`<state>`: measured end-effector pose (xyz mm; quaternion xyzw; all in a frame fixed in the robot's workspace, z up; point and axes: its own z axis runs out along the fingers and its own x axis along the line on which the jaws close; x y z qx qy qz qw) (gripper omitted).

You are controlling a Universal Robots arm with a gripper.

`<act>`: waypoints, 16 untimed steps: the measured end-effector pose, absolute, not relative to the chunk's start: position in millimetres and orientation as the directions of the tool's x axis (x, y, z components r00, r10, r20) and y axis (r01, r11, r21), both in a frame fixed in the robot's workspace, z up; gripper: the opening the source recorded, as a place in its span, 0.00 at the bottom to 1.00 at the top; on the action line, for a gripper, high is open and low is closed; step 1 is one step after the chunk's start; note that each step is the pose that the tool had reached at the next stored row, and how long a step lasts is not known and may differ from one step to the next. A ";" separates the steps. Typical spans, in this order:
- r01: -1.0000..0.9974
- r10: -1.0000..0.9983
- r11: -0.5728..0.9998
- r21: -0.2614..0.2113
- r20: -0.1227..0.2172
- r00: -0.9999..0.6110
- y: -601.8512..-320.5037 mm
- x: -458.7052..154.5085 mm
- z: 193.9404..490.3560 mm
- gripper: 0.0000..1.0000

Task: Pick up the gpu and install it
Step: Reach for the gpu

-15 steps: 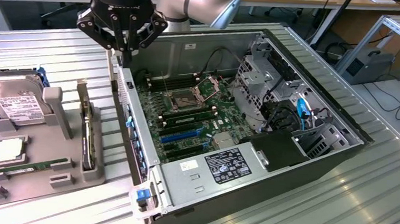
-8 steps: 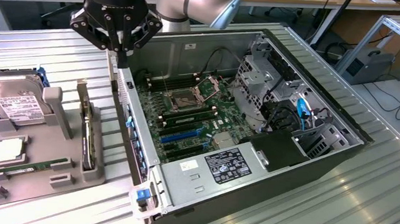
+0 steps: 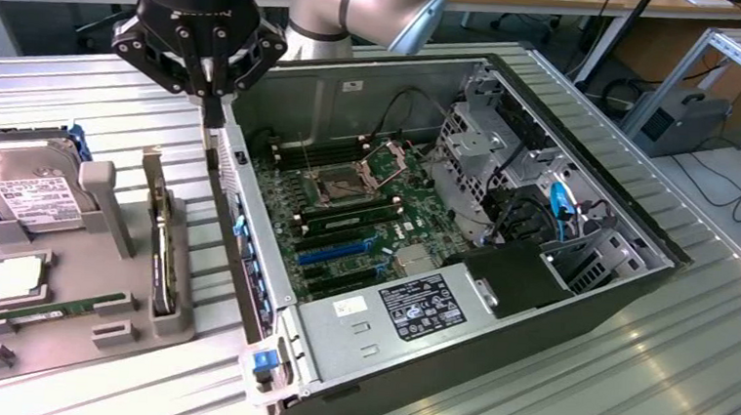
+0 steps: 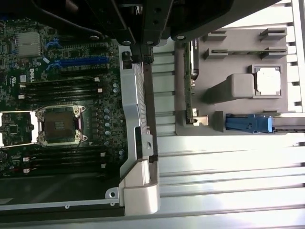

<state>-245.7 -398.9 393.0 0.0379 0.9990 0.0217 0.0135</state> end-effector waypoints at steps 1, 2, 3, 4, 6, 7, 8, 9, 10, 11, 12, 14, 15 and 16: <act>0.075 0.076 0.996 0.044 -0.025 -0.997 -398.9 -247.3 393.0 0.11; 0.075 0.076 0.996 0.044 -0.025 -0.997 -398.9 -248.2 393.0 0.11; 0.075 0.076 0.996 0.044 -0.025 -0.997 -398.9 -249.6 393.0 0.11; 0.075 0.076 0.996 0.044 -0.025 -0.997 -398.9 -251.9 393.0 0.11; 0.075 0.076 0.996 0.044 -0.025 -0.997 -398.9 -255.3 393.0 0.11; 0.075 0.076 0.996 0.044 -0.025 -0.997 -398.9 -257.7 393.0 0.11; 0.075 0.076 0.996 0.044 -0.025 -0.997 -398.9 -258.8 393.0 0.11; 0.075 0.076 0.996 0.044 -0.026 -0.997 -398.9 -259.5 393.0 0.11; 0.075 0.076 0.996 0.044 -0.026 -0.997 -398.9 -260.9 393.0 0.11; 0.075 0.076 0.996 0.044 -0.026 -0.997 -398.9 -261.9 393.0 0.11; 0.075 0.076 0.996 0.044 -0.026 -0.997 -398.9 -262.8 393.0 0.11; 0.075 0.076 0.996 0.044 -0.026 -0.997 -398.9 -264.7 393.0 0.11; 0.075 0.076 0.996 0.044 -0.026 -0.997 -398.9 -265.6 393.0 0.11; 0.075 0.076 0.996 0.044 -0.026 -0.997 -398.9 -266.6 393.0 0.11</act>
